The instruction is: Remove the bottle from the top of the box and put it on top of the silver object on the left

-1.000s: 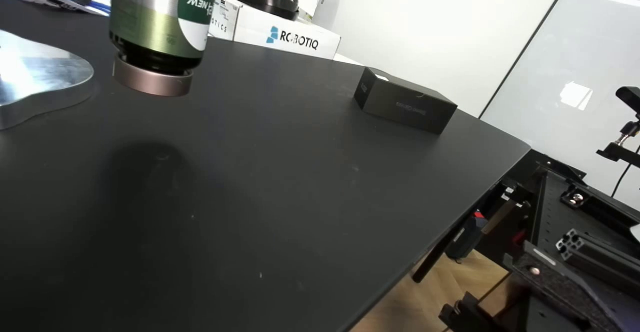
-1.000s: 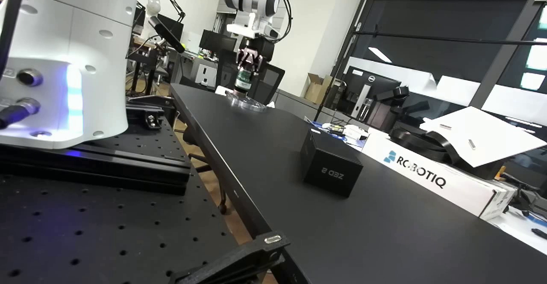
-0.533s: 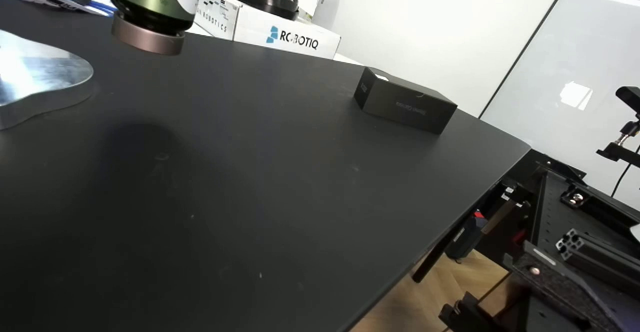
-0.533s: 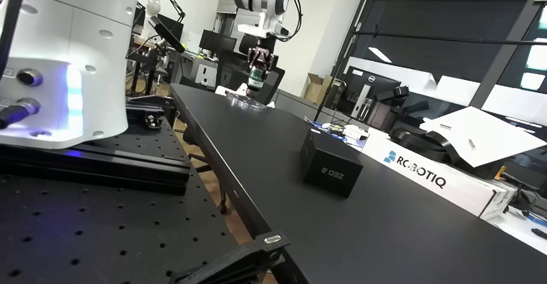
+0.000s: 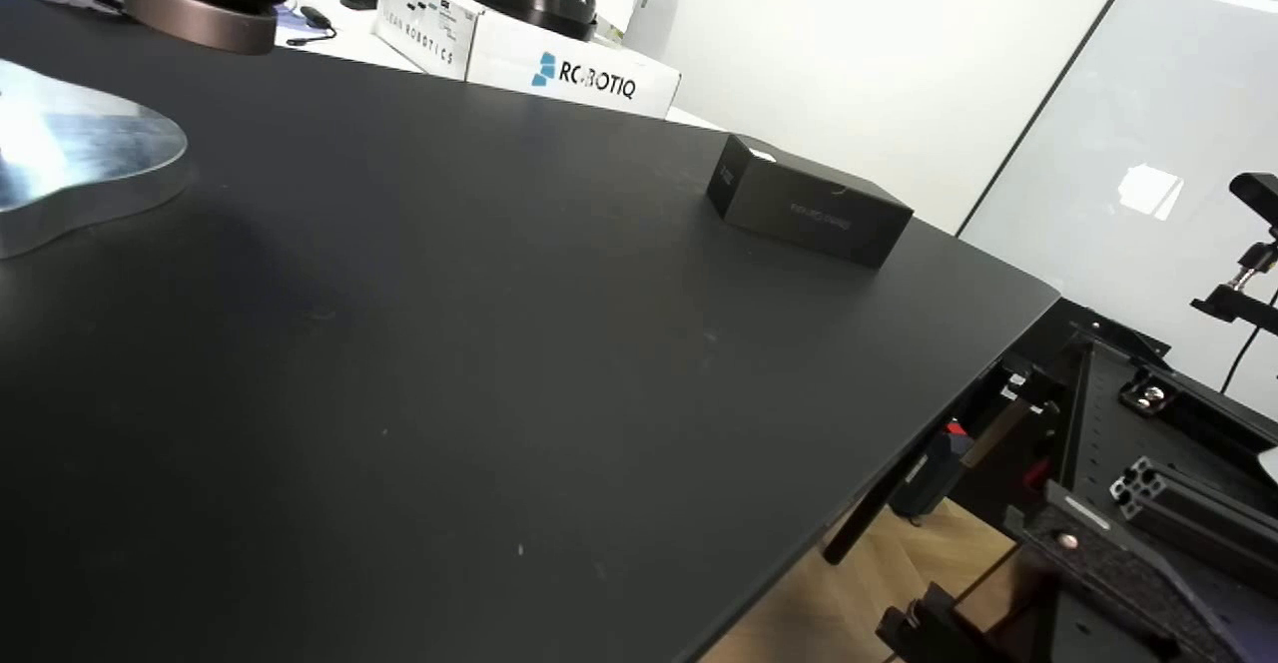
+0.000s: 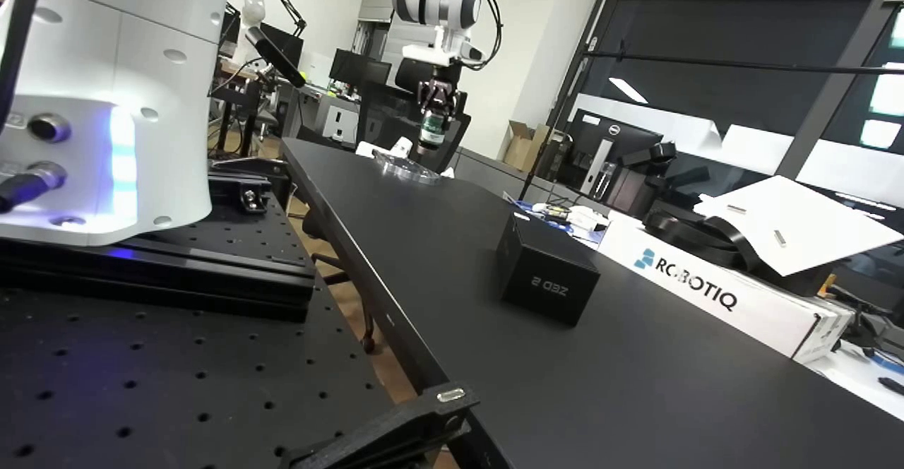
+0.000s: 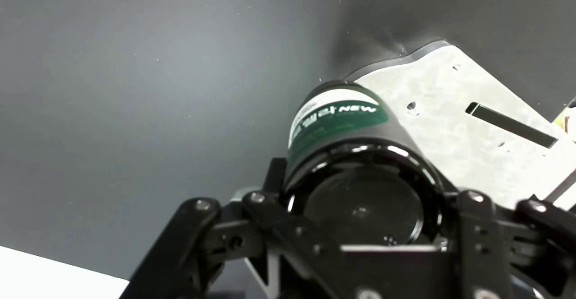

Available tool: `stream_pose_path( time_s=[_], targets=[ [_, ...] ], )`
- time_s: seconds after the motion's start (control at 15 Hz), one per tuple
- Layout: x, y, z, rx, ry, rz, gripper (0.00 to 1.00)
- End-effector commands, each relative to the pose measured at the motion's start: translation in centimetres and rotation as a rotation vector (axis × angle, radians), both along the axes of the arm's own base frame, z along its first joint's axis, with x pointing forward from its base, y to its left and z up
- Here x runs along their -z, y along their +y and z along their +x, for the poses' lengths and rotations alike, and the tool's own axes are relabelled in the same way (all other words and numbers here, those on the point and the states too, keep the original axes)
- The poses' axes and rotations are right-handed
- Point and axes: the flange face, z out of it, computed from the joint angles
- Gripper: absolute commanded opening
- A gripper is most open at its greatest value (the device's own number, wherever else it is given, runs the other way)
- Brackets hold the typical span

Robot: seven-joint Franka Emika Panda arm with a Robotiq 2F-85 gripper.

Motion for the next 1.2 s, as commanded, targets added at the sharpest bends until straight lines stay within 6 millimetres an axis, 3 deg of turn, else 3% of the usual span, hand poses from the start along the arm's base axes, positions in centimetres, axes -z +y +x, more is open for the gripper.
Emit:
stream_pose_path(
  time_s=[0.0,0.53,1.13],
  targets=[
    [0.5,2.5,1.8,-0.016,-0.012,-0.032,0.45],
    [3.2,5.4,3.7,-0.06,-0.016,-0.031,0.45],
    [5.5,6.3,5.2,-0.079,-0.009,-0.026,0.45]
  ],
)
